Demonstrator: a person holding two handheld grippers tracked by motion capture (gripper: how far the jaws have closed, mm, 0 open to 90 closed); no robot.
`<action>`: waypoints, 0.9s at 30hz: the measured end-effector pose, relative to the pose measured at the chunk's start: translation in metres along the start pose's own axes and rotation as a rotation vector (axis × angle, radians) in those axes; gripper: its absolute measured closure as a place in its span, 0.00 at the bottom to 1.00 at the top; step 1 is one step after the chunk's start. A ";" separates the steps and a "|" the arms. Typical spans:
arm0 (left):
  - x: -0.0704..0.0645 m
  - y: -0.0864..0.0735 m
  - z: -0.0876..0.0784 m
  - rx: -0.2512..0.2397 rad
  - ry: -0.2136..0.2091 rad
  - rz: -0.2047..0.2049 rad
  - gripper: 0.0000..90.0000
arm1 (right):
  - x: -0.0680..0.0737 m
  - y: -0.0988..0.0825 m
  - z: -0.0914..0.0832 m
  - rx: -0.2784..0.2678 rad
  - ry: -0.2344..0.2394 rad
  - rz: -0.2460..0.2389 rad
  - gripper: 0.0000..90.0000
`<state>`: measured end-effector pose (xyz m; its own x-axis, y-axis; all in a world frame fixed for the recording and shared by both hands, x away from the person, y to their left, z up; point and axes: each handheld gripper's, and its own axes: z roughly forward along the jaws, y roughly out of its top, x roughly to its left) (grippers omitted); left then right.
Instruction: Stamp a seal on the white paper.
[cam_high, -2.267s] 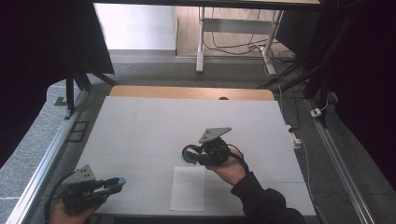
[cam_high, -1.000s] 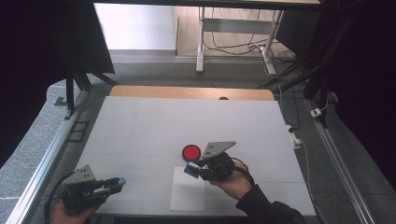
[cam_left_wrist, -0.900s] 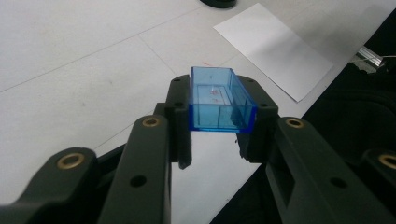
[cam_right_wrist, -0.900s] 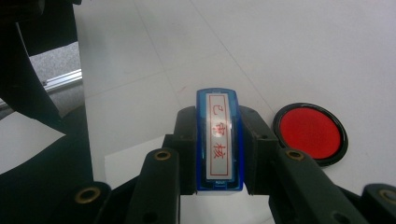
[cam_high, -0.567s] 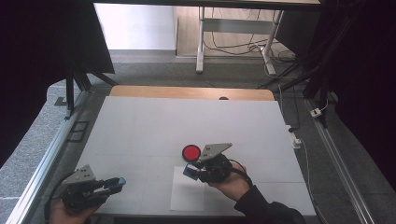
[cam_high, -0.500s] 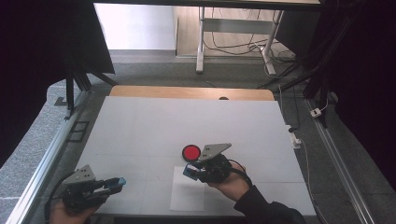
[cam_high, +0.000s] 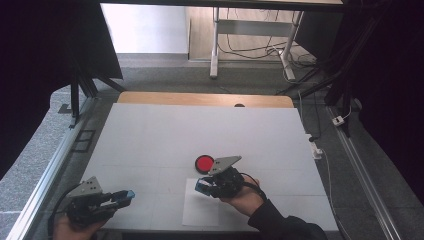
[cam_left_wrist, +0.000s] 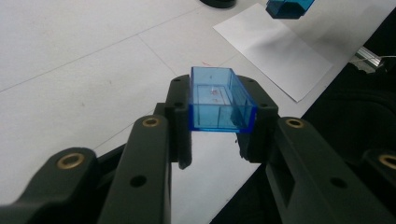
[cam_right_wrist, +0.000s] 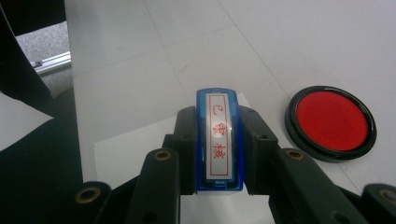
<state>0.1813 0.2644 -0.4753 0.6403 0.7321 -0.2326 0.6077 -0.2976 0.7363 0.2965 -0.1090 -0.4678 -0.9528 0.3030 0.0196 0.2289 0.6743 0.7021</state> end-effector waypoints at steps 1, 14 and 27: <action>0.000 0.000 0.000 -0.001 0.000 -0.001 0.76 | 0.000 0.000 0.001 0.004 -0.002 0.000 0.78; 0.000 0.000 0.000 -0.001 -0.001 0.000 0.76 | 0.002 -0.004 0.015 0.046 -0.006 -0.030 0.78; 0.000 0.000 0.000 -0.001 -0.002 -0.001 0.76 | 0.001 -0.008 0.024 0.077 -0.019 -0.046 0.78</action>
<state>0.1815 0.2644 -0.4754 0.6405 0.7314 -0.2343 0.6080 -0.2964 0.7366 0.2982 -0.0977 -0.4900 -0.9588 0.2828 -0.0255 0.2004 0.7376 0.6448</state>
